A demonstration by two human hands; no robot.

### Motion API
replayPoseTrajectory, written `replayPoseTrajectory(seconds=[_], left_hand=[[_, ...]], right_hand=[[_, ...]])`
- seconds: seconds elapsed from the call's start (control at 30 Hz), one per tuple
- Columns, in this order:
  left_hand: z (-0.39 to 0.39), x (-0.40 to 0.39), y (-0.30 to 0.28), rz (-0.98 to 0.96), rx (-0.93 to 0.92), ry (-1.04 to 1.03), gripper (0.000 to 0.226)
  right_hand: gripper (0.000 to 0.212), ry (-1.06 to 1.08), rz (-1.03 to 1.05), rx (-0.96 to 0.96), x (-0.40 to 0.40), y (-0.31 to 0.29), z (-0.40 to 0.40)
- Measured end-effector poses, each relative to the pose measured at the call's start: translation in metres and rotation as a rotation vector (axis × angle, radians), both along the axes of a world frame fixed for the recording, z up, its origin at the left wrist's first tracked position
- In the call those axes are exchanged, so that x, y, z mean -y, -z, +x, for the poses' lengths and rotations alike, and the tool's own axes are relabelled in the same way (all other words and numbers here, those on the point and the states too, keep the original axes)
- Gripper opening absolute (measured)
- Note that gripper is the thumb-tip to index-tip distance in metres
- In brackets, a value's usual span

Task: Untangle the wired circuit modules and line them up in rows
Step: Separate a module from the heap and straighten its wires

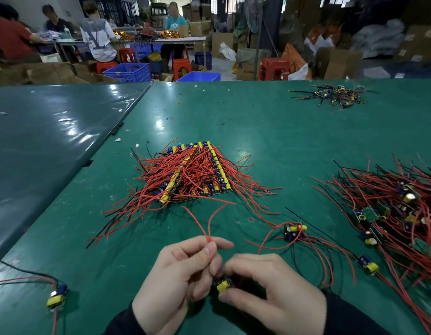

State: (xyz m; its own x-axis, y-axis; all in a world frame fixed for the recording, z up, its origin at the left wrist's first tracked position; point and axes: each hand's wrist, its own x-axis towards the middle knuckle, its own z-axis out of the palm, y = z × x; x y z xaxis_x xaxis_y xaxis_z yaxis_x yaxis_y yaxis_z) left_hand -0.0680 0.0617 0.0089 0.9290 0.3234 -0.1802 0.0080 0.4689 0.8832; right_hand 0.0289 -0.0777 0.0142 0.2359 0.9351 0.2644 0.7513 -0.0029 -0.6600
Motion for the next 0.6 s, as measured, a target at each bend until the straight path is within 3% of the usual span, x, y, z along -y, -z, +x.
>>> replayPoseTrajectory(seconds=[0.13,0.33,0.43,0.6], left_hand=[[-0.0008,-0.0006,-0.0001,0.122,0.038,-0.018,0.024],[-0.0012,-0.0039,-0.0030,0.235,0.095,-0.012,0.022],[-0.0014,-0.0038,-0.0028,0.259,0.090,0.018,0.022],[-0.0009,0.0000,-0.0028,0.295,0.109,0.027,0.027]], right_hand=[[0.014,0.030,-0.041,-0.074,0.0026,-0.0026,-0.0008],[0.017,0.094,-0.099,-0.708,0.0012,0.0017,-0.0093],[0.006,0.054,-0.095,-0.807,0.0002,-0.0016,-0.0090],[0.017,0.013,-0.112,-0.852,0.0010,-0.0057,-0.0073]])
